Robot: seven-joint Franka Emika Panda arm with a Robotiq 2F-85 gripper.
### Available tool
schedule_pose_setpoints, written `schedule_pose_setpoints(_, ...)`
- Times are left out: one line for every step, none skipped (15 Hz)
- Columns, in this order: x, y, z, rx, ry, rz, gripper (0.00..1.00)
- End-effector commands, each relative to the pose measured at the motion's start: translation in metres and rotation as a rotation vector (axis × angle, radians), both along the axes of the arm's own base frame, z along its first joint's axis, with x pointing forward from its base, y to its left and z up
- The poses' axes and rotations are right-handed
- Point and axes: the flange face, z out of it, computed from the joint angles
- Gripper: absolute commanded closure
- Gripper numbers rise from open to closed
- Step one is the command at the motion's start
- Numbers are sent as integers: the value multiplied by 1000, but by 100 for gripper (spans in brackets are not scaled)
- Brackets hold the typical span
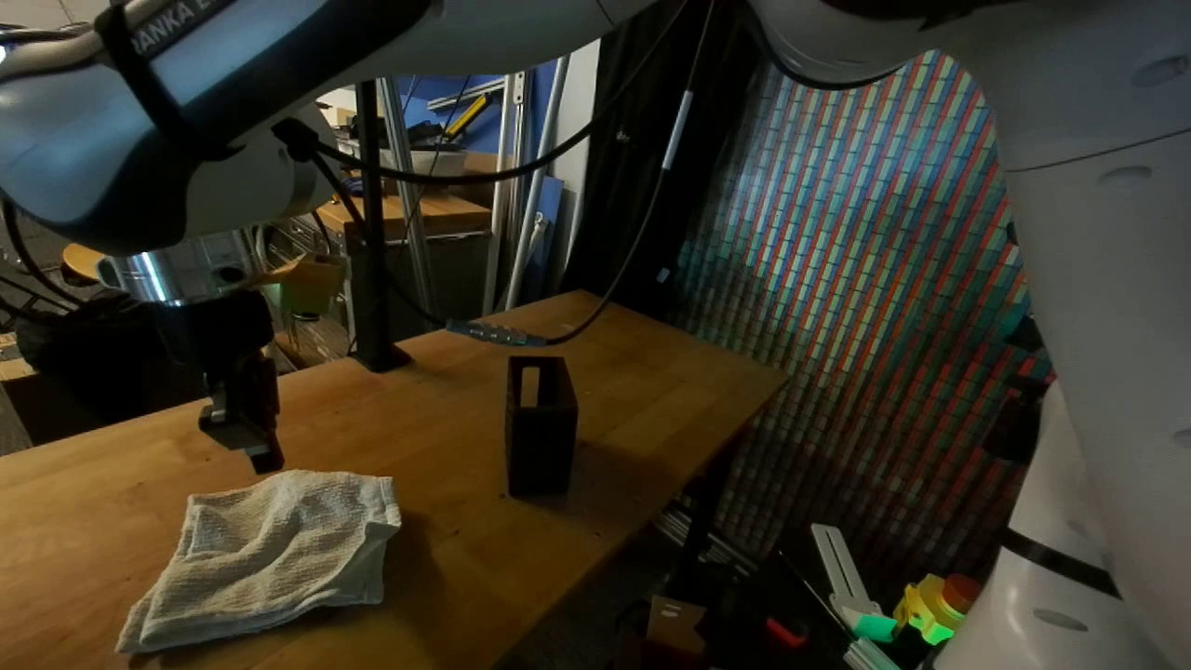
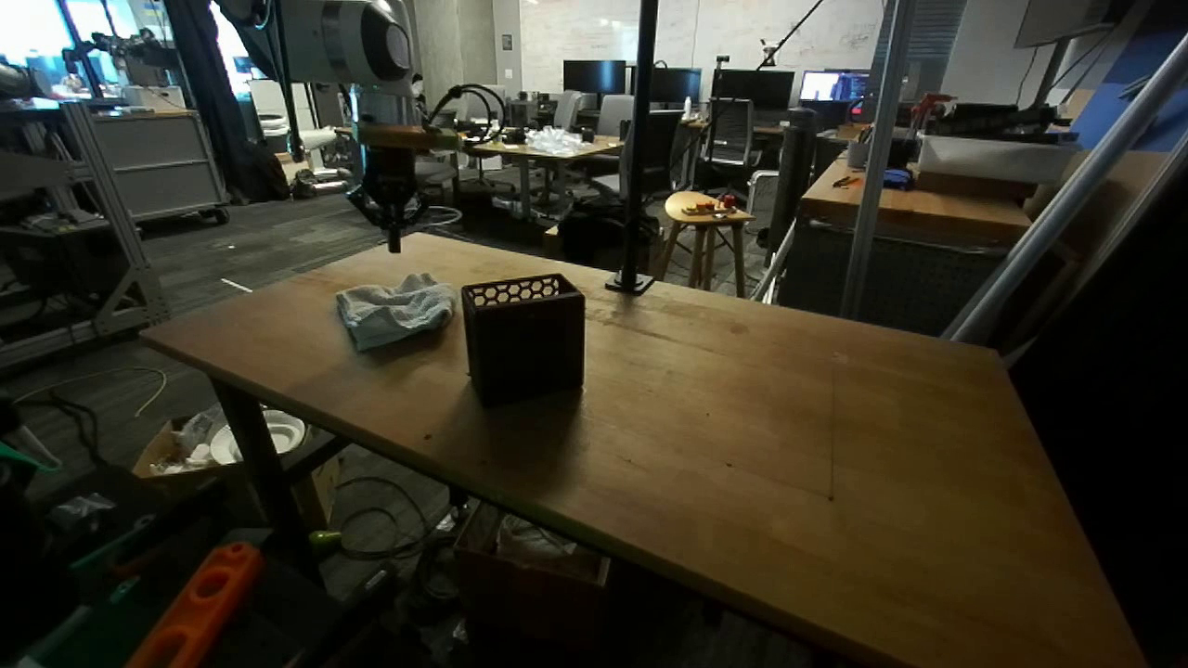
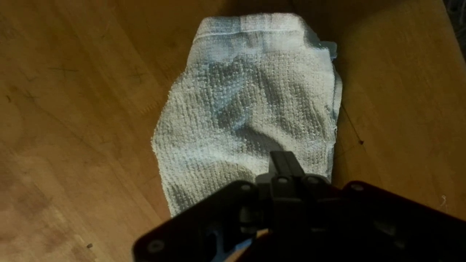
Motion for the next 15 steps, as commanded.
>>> schedule_pose_setpoints(4,-13,-6,13,-34,-66,100)
schedule_pose_setpoints(5,-17,-10,11,-36,-77,100)
schedule_pose_setpoints(6,-21,-14,10,-39,-84,100)
schedule_pose_setpoints(7,-25,-18,14,-42,-92,100)
schedule_pose_setpoints(7,-27,-23,15,-40,-95,100)
schedule_pose_setpoints(9,-29,-28,20,-40,-99,100)
schedule_pose_setpoints(10,-31,-34,26,-38,-103,100)
schedule_pose_setpoints(10,-31,-39,32,-36,-106,100)
schedule_pose_setpoints(11,-30,-46,40,-32,-114,100)
schedule_pose_setpoints(11,-28,-52,57,-30,-122,100)
schedule_pose_setpoints(12,-26,-57,71,-30,-128,100)
schedule_pose_setpoints(12,-23,-63,82,-30,-128,100)
schedule_pose_setpoints(12,-20,-69,94,-32,-127,100)
schedule_pose_setpoints(12,-19,-75,103,-32,-128,100)
schedule_pose_setpoints(12,-16,-81,117,-30,-136,100)
